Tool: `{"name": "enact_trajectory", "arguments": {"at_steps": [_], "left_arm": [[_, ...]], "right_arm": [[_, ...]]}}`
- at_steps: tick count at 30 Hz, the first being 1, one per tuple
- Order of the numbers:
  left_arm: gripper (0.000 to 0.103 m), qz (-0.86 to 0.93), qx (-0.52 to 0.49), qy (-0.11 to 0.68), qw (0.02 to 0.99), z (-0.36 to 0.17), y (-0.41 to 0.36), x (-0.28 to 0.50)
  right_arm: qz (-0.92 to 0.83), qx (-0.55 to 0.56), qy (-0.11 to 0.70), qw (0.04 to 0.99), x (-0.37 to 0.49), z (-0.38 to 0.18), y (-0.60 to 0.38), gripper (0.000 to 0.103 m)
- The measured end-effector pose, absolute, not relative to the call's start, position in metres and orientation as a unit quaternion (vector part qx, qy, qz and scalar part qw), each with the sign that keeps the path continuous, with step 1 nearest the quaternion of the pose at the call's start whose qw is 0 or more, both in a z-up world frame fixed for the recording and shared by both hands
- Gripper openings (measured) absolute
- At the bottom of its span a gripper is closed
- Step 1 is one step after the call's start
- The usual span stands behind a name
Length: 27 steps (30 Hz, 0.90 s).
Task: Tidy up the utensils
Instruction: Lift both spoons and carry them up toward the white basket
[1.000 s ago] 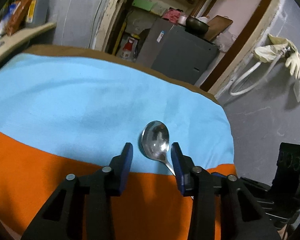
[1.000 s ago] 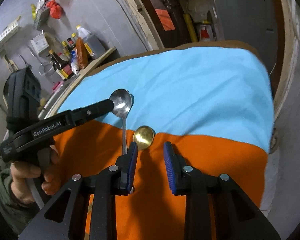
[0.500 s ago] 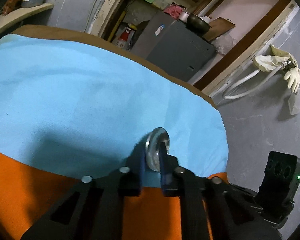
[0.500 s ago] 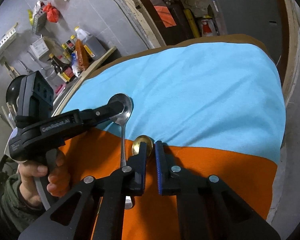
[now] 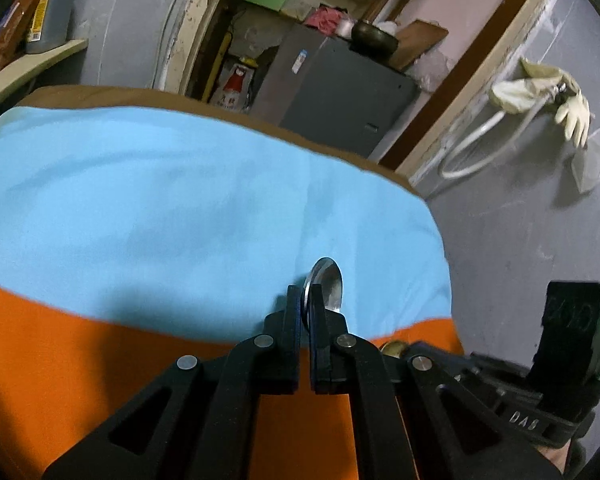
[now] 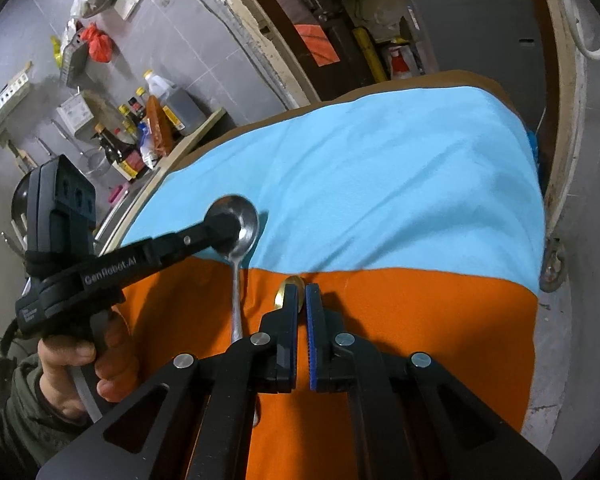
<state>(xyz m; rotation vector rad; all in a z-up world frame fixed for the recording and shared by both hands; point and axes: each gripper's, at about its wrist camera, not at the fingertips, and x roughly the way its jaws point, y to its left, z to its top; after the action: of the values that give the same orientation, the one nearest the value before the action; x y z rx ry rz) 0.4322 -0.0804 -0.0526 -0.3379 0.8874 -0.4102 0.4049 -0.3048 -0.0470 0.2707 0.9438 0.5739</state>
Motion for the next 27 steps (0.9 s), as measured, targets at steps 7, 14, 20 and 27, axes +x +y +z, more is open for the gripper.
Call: {"name": "enact_trajectory", "arguments": {"at_steps": [7, 14, 20, 27], "left_arm": [[0.002, -0.211, -0.141, 0.441, 0.861, -0.057, -0.089, 0.412], [0.002, -0.211, -0.142, 0.452, 0.855, -0.062, -0.092, 0.412], [0.002, -0.212, -0.146, 0.454, 0.853, -0.062, -0.090, 0.414], [0.002, -0.216, -0.144, 0.445, 0.857, -0.059, -0.090, 0.409]], "right_arm": [[0.256, 0.122, 0.455, 0.844, 0.391, -0.048, -0.319, 0.004], [0.271, 0.138, 0.458, 0.836, 0.398, -0.051, -0.316, 0.018], [0.260, 0.126, 0.459, 0.840, 0.402, -0.052, -0.311, 0.012], [0.246, 0.137, 0.454, 0.845, 0.396, -0.051, -0.315, 0.002]]}}
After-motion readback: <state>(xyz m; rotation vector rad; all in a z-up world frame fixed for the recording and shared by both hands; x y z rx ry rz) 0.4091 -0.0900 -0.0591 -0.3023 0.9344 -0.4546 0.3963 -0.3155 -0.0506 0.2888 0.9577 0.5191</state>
